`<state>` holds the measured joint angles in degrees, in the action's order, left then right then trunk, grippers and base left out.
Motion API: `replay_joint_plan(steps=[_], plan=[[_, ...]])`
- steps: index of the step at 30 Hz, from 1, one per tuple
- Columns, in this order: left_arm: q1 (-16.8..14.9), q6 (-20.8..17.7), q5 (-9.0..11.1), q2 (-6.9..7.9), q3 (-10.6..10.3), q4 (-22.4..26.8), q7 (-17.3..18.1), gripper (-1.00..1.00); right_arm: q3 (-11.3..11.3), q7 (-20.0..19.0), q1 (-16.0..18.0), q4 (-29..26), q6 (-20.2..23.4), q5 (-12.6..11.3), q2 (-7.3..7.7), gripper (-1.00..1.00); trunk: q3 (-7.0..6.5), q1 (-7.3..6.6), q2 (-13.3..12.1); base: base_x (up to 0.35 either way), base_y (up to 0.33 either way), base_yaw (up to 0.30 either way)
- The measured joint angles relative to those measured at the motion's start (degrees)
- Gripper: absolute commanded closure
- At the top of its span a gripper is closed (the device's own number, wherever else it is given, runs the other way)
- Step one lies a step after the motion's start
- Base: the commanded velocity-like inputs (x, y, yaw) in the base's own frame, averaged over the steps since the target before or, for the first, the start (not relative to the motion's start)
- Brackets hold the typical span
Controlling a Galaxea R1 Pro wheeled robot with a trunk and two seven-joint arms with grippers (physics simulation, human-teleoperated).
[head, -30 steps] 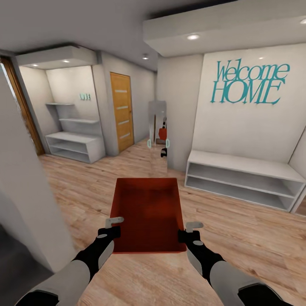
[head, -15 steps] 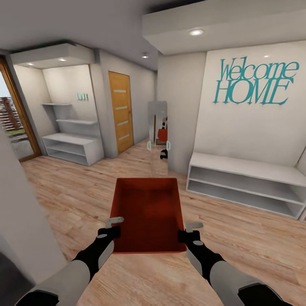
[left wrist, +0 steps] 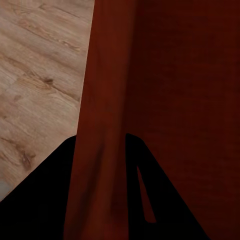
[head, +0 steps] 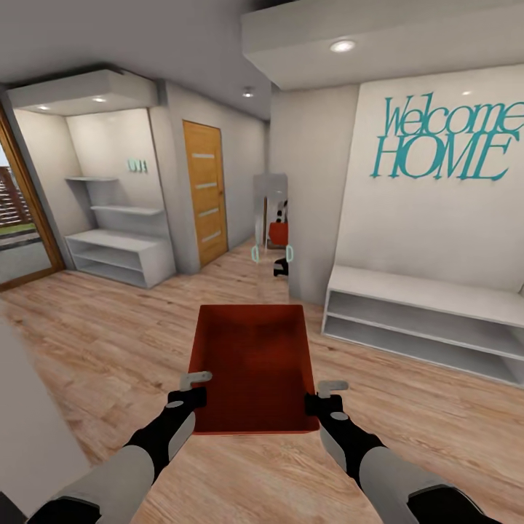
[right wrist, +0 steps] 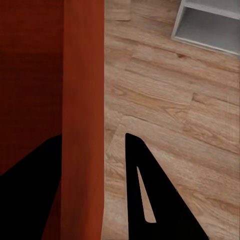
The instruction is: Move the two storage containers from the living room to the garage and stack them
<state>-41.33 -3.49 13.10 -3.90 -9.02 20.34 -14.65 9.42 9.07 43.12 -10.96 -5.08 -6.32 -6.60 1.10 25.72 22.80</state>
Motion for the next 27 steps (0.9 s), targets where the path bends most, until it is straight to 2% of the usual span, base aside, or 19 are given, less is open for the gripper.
replay_joint_plan(steps=[4, 10, 27], plan=[[0.0, 0.0, 0.0, 0.01, 0.0, 0.0, 0.0, 1.00, 0.0, 0.0, 0.0, 0.0, 0.0, 0.0, 0.00, 1.00, 0.00, 0.00, 0.0, 0.323, 0.000, 0.033], [0.0, 0.0, 0.0, 0.00, 0.0, 0.0, 0.0, 1.00, -0.1, 0.0, 0.0, 0.0, 0.0, 0.1, -0.01, 1.00, 0.00, 0.00, 0.0, 0.323, 0.000, 0.191], [0.0, 0.0, -0.1, 0.00, 0.1, 0.0, 0.0, 1.00, 0.1, 0.1, 0.0, 0.0, -0.1, -0.1, 0.00, 1.00, 0.00, 0.00, 0.0, 0.323, 0.000, 0.011]])
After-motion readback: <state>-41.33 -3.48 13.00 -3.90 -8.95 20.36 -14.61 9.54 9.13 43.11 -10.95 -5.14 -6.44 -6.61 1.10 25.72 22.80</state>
